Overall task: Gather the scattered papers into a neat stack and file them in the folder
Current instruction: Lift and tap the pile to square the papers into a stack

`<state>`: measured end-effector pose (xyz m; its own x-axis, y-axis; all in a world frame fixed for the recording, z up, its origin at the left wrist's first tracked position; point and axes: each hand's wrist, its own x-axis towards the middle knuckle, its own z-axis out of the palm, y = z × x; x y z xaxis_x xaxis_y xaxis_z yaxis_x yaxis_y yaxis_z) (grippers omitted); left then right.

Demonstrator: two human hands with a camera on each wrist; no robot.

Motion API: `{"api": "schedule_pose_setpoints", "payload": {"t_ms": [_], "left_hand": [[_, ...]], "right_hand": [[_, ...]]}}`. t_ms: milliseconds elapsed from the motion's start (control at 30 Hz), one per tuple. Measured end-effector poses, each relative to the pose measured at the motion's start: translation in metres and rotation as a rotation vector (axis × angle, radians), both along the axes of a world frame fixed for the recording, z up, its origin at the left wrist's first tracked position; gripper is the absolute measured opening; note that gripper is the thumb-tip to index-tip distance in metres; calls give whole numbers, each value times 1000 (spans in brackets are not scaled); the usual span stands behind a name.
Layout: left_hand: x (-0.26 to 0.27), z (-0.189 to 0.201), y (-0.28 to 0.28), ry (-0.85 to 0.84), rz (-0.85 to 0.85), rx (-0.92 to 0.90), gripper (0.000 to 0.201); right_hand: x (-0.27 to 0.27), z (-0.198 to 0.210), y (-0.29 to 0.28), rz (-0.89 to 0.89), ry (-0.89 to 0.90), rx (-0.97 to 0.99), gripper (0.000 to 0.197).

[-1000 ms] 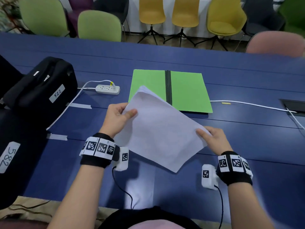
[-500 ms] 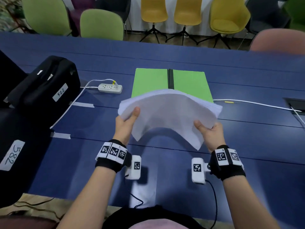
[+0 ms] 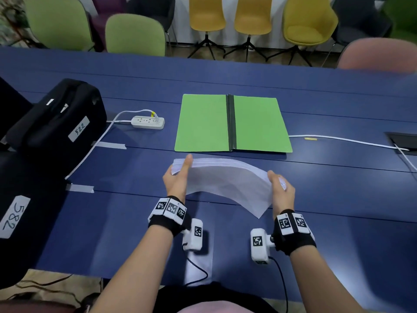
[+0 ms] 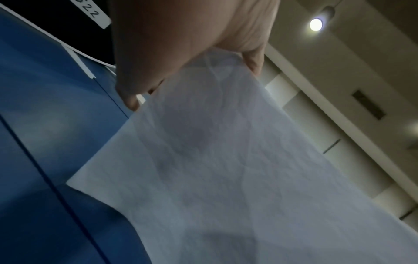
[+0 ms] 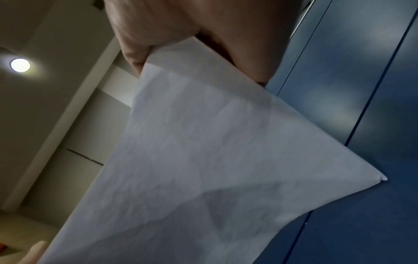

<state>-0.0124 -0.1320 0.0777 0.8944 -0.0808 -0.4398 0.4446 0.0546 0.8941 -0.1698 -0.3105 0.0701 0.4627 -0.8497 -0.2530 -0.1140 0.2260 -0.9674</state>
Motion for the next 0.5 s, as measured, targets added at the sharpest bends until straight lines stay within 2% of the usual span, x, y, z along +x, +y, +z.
{"api": "schedule_pose_setpoints", "payload": {"t_ms": [67, 133, 167, 233, 267, 300, 333, 367, 400, 500], "left_hand": [[3, -2, -2, 15, 44, 21, 76], [10, -1, -2, 43, 52, 24, 89], [13, 0, -1, 55, 50, 21, 91], [17, 1, -1, 66, 23, 24, 93], [20, 0, -1, 56, -3, 31, 92], [20, -2, -1, 46, -33, 43, 86], [20, -2, -3, 29, -62, 58, 75], [18, -2, -4, 9, -78, 73, 61], [16, 1, -7, -1, -76, 81, 49], [13, 15, -15, -25, 33, 61, 33]], "right_hand": [[1, 3, 1, 2, 7, -21, 26], [1, 4, -1, 26, 4, -18, 22], [-2, 4, -2, 72, -8, -15, 29], [-10, -3, -9, 252, -60, -19, 63], [-13, -5, -10, 344, -44, -26, 73], [-16, -6, -10, 406, -11, -31, 68], [-16, -6, -9, 416, 26, -32, 49], [-14, -5, -7, 370, 64, -25, 26], [-11, -1, -5, 305, 91, -17, 12], [1, 14, -2, 212, 61, -75, 18]]}}
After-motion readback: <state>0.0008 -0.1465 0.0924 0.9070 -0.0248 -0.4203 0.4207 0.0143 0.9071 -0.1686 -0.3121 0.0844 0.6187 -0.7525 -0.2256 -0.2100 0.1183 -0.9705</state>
